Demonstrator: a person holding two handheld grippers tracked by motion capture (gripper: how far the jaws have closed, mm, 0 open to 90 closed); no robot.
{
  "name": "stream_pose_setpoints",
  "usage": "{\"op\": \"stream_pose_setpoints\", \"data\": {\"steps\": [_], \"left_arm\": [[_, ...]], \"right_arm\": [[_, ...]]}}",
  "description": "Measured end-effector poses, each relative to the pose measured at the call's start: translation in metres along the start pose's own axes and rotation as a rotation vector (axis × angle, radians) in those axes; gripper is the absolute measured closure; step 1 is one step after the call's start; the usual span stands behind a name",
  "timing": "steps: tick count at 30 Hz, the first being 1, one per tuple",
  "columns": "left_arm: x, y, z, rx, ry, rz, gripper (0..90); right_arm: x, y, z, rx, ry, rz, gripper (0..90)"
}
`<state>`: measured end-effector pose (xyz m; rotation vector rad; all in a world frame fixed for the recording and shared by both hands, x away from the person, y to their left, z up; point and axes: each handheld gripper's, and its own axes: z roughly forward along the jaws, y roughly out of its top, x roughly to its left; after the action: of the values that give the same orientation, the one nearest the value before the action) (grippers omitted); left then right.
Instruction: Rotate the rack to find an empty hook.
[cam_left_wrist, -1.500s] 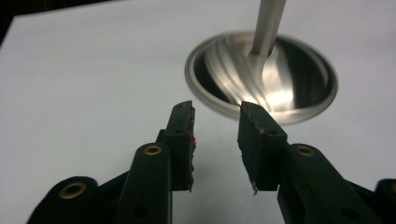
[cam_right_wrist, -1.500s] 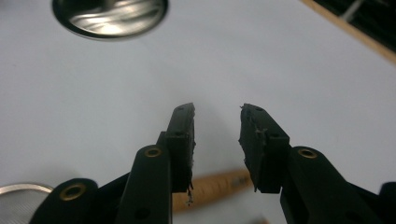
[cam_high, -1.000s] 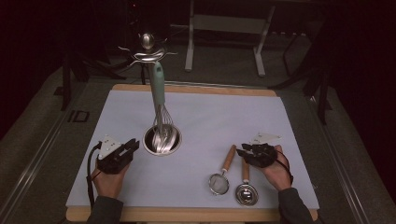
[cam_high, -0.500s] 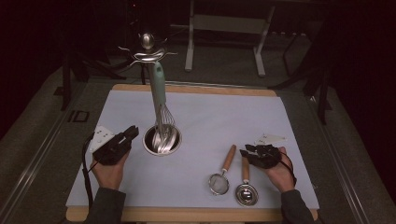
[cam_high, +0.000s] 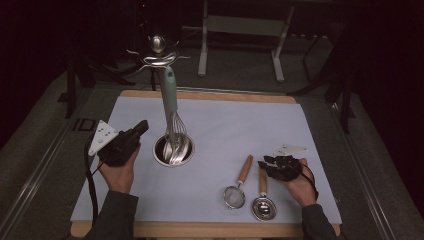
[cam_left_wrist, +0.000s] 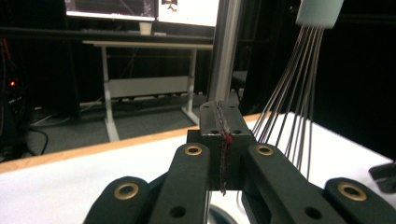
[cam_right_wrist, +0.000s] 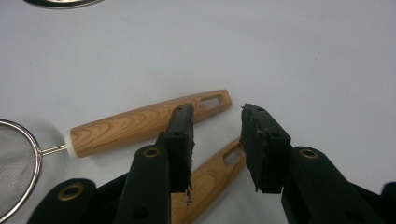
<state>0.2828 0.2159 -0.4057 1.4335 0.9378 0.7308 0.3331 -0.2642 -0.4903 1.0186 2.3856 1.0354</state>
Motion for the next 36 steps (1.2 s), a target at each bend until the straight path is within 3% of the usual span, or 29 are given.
{"op": "stream_pose_setpoints", "data": {"steps": [6,11,17,25,36], "left_arm": [[-0.003,0.015,0.0,-0.061,-0.01,-0.002,90.0],[-0.007,0.037,-0.001,-0.141,-0.037,-0.005,90.0],[-0.011,0.052,-0.001,-0.19,-0.046,-0.001,90.0],[-0.024,0.073,0.004,-0.312,-0.059,0.032,90.0],[-0.031,0.097,0.011,-0.394,-0.066,0.044,90.0]], "right_arm": [[0.0,-0.001,0.0,0.002,0.0,0.002,63.8],[-0.001,-0.002,-0.001,-0.006,0.003,0.005,63.7],[-0.002,-0.002,-0.004,-0.011,0.003,0.015,63.7],[-0.001,-0.002,-0.004,-0.01,0.009,0.015,63.6],[-0.003,-0.004,-0.005,-0.008,0.008,0.023,63.6]]}}
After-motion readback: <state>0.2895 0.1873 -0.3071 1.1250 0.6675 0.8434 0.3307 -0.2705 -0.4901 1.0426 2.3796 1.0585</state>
